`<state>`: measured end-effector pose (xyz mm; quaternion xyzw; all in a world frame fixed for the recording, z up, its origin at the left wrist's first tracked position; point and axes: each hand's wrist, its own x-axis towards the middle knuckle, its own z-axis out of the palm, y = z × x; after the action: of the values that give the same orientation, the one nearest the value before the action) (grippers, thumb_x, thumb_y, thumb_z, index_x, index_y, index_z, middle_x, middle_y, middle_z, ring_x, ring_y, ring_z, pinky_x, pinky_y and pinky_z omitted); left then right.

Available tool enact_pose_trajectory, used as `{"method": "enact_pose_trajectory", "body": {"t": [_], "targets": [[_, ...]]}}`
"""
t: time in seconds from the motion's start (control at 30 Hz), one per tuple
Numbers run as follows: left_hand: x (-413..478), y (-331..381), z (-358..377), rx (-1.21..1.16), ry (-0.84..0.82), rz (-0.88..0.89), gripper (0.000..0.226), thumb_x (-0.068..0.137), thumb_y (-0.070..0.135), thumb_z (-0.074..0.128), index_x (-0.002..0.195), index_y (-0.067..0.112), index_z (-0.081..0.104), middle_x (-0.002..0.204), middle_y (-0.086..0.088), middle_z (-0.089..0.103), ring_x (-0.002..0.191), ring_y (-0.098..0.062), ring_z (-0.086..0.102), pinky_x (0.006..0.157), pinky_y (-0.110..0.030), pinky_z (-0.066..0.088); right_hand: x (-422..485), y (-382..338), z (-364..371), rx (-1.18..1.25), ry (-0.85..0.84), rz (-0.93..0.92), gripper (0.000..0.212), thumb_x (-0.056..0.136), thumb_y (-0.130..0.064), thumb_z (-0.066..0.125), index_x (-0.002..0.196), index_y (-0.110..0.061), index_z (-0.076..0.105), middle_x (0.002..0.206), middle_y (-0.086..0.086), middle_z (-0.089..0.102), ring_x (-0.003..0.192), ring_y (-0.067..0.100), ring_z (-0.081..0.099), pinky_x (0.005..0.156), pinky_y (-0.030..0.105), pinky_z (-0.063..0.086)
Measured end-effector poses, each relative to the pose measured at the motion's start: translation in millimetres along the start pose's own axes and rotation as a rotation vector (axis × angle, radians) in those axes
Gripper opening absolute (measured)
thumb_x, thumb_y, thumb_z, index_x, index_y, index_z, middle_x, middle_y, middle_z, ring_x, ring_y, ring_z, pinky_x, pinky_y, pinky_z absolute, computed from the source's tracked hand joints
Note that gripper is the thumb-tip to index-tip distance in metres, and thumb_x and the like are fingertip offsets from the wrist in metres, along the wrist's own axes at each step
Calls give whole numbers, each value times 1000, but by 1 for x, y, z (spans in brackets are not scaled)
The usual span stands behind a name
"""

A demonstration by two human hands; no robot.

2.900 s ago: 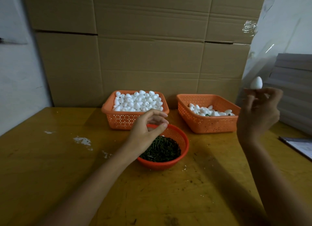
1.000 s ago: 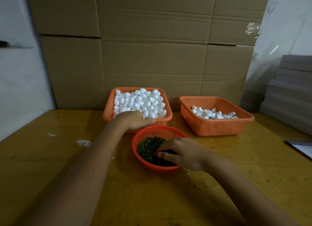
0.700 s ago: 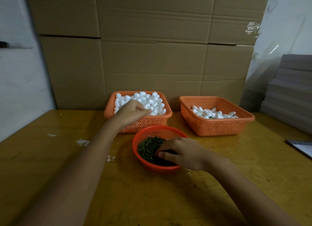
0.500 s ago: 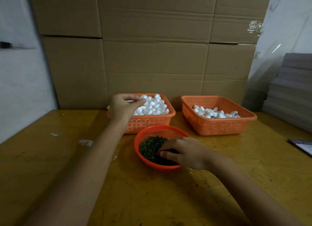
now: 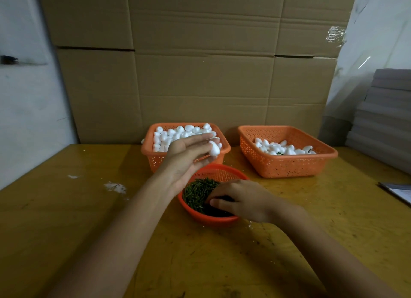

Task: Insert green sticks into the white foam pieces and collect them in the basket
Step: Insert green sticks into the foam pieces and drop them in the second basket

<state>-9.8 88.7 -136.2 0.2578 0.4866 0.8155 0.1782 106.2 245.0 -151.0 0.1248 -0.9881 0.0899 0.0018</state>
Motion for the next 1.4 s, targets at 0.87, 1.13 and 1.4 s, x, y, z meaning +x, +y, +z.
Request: {"method": "enact_pose_trajectory", "body": {"t": [0.87,1.13,1.4], "targets": [[-21,-11,-9,1,-254,-11,37,82,1,83,117,12,78,134,-18,70,122,-36,69,93,-28,59,-6,10,-3,61,229,15,18,92,-25,77,108,-33,79,108,-15,76,99,2,69,87,27,56],[-21,-12,-6,119,-159,-4,40,67,0,87,101,20,84,119,-6,78,109,-20,75,88,-28,61,-11,10,-10,93,39,40,27,97,-21,70,121,-32,75,127,-13,69,116,5,62,98,28,50],[-20,-15,-8,166,-140,24,39,66,4,89,100,21,83,116,-5,79,110,-17,74,90,-29,61,-11,9,-6,109,146,33,21,96,-19,72,111,-33,78,117,-17,71,108,2,63,92,26,52]]}}
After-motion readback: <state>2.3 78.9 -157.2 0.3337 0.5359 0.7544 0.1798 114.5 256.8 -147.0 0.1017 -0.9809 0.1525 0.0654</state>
